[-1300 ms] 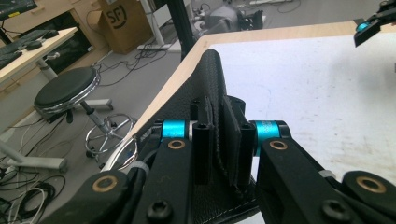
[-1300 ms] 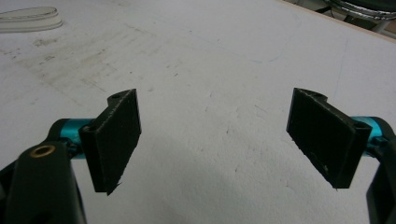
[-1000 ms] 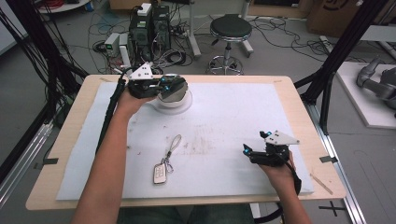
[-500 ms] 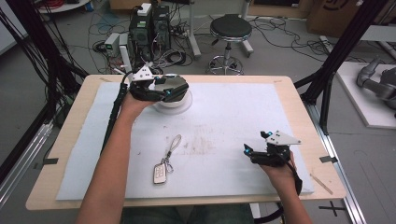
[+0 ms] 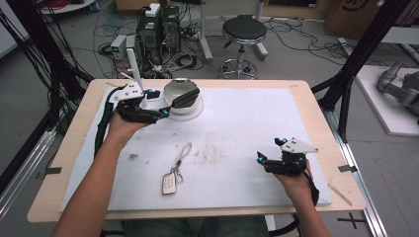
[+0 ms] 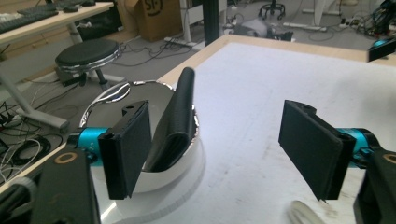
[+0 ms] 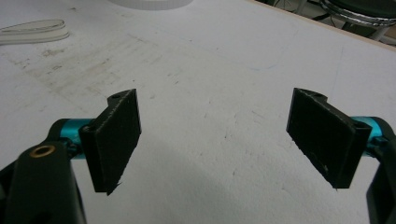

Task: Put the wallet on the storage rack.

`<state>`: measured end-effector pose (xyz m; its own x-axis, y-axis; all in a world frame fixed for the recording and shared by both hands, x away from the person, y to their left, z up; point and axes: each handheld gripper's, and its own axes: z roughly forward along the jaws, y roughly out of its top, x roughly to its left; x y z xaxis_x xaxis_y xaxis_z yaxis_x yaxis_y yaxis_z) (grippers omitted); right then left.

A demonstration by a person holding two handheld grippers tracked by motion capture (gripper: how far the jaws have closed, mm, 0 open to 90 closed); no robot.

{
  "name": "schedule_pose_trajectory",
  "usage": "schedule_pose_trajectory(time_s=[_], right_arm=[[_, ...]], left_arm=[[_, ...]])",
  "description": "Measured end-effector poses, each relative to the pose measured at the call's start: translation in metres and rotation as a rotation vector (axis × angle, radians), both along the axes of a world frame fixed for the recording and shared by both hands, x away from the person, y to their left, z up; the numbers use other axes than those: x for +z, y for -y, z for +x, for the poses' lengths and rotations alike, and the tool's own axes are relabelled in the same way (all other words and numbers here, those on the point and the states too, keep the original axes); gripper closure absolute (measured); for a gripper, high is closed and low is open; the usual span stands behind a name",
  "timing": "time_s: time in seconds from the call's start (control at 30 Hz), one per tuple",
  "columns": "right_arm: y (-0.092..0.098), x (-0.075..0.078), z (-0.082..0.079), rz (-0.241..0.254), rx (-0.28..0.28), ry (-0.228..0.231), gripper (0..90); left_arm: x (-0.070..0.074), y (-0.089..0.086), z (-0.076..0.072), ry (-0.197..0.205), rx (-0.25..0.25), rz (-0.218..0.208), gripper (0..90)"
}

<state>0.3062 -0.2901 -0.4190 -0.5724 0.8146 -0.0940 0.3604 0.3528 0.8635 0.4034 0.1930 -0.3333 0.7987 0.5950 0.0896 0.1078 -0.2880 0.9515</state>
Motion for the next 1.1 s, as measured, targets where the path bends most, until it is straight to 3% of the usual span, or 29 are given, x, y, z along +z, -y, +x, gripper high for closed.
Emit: schedule_pose_trajectory(time_s=[0.13,0.27,0.4,0.57,0.63,0.7,0.83,1.1], right_arm=[[-0.002,0.001,0.000,0.001,0.003,0.001,18.0],[-0.004,0.001,0.001,0.000,0.010,0.003,18.0],[-0.006,0.000,0.004,-0.003,0.015,-0.001,18.0],[-0.006,-0.001,0.006,-0.009,0.011,0.001,18.0],[-0.004,-0.002,0.006,-0.014,0.003,-0.003,18.0],[-0.004,-0.002,0.007,-0.012,-0.002,-0.006,18.0],[-0.002,-0.002,0.006,-0.017,-0.014,-0.006,18.0],[0.000,-0.002,0.008,-0.015,-0.034,-0.002,18.0]], left_arm=[[0.001,-0.006,-0.024,0.010,0.027,-0.003,22.3],[-0.005,-0.015,-0.044,-0.012,0.067,0.018,19.5],[-0.016,-0.025,-0.066,-0.039,0.082,0.021,18.8],[-0.034,-0.039,-0.089,-0.060,0.134,-0.016,17.8],[-0.039,-0.040,-0.092,-0.074,0.157,-0.020,16.2],[-0.040,-0.041,-0.094,-0.079,0.143,-0.049,16.2],[-0.044,-0.043,-0.096,-0.079,0.146,-0.056,16.2],[-0.047,-0.062,-0.095,-0.085,0.207,-0.062,16.2]])
